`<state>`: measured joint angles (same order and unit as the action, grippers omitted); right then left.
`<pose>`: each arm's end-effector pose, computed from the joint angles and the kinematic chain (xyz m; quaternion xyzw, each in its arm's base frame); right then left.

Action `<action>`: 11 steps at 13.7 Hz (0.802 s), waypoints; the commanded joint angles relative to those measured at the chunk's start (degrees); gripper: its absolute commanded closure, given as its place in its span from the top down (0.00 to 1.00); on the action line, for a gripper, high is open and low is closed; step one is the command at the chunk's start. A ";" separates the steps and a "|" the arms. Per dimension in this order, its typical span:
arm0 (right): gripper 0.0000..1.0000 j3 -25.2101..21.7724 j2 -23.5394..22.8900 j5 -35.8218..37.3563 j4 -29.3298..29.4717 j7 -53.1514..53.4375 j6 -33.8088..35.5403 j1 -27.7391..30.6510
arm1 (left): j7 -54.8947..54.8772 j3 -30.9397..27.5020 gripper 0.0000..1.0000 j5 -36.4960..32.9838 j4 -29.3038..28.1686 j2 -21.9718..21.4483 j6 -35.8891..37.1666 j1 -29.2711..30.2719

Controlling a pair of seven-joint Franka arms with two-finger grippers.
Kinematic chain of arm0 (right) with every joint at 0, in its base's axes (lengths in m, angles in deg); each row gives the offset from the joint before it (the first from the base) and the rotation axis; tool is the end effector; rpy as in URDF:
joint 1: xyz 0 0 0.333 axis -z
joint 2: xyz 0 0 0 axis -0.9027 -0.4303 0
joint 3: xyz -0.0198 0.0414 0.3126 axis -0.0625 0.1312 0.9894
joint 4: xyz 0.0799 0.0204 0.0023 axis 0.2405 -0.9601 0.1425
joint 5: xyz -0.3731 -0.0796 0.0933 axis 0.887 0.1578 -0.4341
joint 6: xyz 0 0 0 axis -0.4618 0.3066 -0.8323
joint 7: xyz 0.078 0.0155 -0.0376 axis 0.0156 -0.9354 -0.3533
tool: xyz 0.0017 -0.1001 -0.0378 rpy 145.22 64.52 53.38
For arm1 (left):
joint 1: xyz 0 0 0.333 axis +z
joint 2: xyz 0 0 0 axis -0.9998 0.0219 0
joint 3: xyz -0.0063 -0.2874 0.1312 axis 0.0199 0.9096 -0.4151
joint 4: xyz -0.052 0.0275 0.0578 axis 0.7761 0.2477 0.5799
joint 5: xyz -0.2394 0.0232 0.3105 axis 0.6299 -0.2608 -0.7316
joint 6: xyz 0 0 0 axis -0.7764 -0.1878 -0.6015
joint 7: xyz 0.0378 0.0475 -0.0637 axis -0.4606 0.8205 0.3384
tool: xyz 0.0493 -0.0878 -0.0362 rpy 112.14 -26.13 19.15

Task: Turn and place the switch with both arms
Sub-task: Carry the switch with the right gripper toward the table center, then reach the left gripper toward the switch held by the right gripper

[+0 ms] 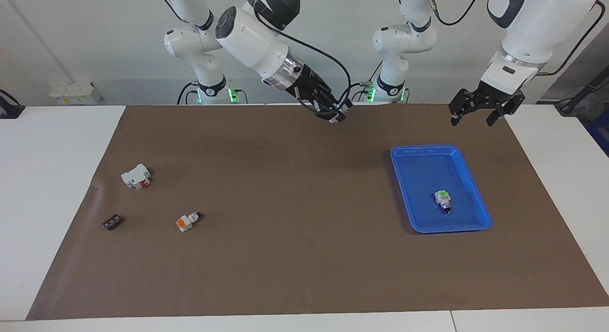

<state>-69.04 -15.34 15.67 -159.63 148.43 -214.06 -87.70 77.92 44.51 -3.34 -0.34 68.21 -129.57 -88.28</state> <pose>0.5231 0.3608 0.5643 -0.6701 0.6379 0.2465 0.2888 0.5651 -0.0432 0.6297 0.9991 -0.0410 -0.0021 0.0046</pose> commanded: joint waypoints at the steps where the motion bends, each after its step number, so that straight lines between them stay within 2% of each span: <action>1: 0.00 0.01 -4.60 3.69 5.26 5.00 -0.84 -2.03 | 0.33 0.10 1.00 -0.05 -1.99 -1.68 -0.82 0.24; 4: 0.00 0.01 -4.96 4.05 5.44 6.07 -2.96 -2.22 | 0.33 0.10 1.00 -0.05 -1.99 -1.68 -0.82 0.24; 11: 0.00 0.01 -5.05 3.96 6.06 6.07 -1.38 -1.43 | 0.51 0.89 1.00 0.04 -1.99 -2.91 0.41 -1.87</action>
<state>-69.33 -19.74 18.28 -155.21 152.86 -216.44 -89.66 77.93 45.55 -3.34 -0.37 67.45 -129.42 -89.45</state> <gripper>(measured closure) 0.595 0.000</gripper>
